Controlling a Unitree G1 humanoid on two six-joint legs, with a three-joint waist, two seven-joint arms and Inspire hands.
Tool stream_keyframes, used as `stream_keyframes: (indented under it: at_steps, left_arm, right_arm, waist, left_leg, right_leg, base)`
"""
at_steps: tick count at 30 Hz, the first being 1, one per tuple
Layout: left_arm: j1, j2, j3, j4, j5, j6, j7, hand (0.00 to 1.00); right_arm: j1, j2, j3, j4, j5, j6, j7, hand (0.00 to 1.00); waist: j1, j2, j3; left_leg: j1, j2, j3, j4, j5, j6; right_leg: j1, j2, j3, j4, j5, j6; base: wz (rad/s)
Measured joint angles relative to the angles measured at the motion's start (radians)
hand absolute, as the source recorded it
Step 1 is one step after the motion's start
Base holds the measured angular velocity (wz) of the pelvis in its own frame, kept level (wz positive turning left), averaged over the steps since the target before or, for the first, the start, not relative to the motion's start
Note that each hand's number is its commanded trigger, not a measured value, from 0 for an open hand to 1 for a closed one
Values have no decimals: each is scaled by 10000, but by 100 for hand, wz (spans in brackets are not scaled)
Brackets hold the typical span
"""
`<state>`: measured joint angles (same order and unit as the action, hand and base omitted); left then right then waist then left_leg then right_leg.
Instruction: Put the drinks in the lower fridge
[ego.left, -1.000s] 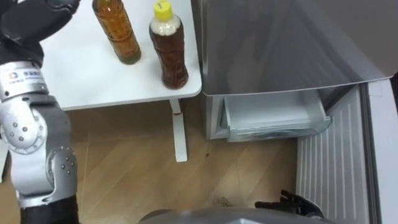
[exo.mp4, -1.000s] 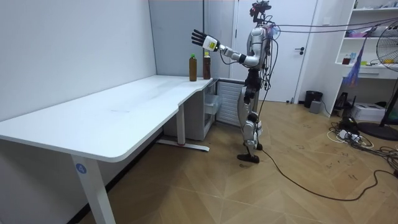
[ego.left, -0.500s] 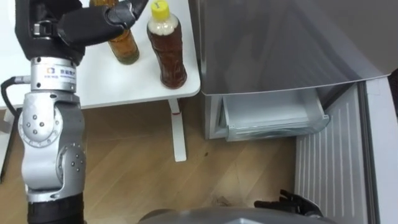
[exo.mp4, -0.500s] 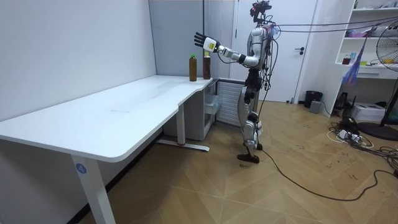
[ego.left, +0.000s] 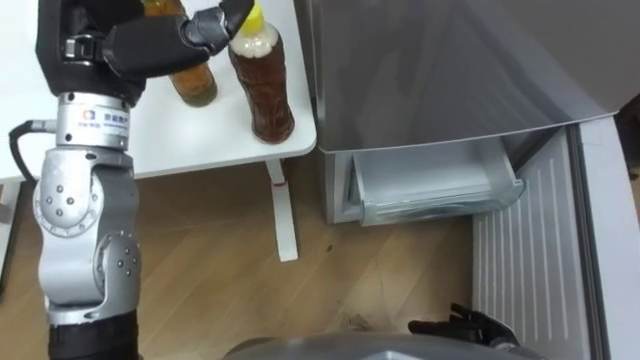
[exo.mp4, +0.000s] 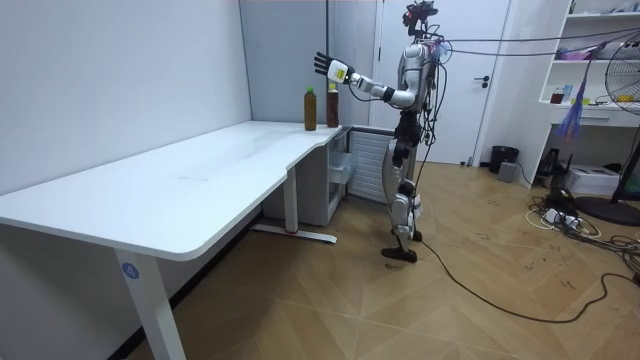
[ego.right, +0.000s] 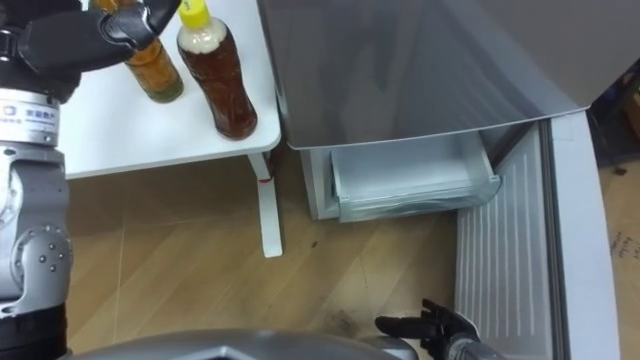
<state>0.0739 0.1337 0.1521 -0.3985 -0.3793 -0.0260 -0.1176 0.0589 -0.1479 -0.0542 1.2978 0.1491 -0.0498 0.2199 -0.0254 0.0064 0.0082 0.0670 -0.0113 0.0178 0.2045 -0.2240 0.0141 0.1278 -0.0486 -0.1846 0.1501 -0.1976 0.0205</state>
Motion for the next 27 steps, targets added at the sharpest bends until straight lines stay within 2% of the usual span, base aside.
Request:
stream_keyframes:
  at_steps: [5,13,22,27]
  left_arm:
    - [0,0,-137,53,3,266,-55,0]
    - [0,0,-172,53,4,500,-138,0]
    - [0,1,-190,53,272,581,-233,0]
    - [0,5,-191,73,370,654,-257,0]
  right_arm:
    - [-11,-14,3,-29,-14,80,-59,0]
    - [-9,-15,2,-30,-10,86,-46,0]
    - [-61,-16,6,-32,-29,101,-12,0]
    - [-75,-16,-2,-40,-29,244,7,0]
  waist:
    - [-22,32,4]
    - [-28,28,6]
    - [-69,12,15]
    - [-87,-2,25]
  left_leg:
    - [6,6,76,-1,1,2]
    - [20,7,100,-2,1,2]
    - [38,6,119,-6,1,2]
    - [68,6,129,-23,1,2]
  right_leg:
    - [-4,1,53,4,0,0]
    - [0,0,80,6,0,0]
    - [-4,2,177,8,-1,0]
    - [-2,3,195,10,0,0]
  base:
    - [0]
    - [0]
    - [0]
    - [0]
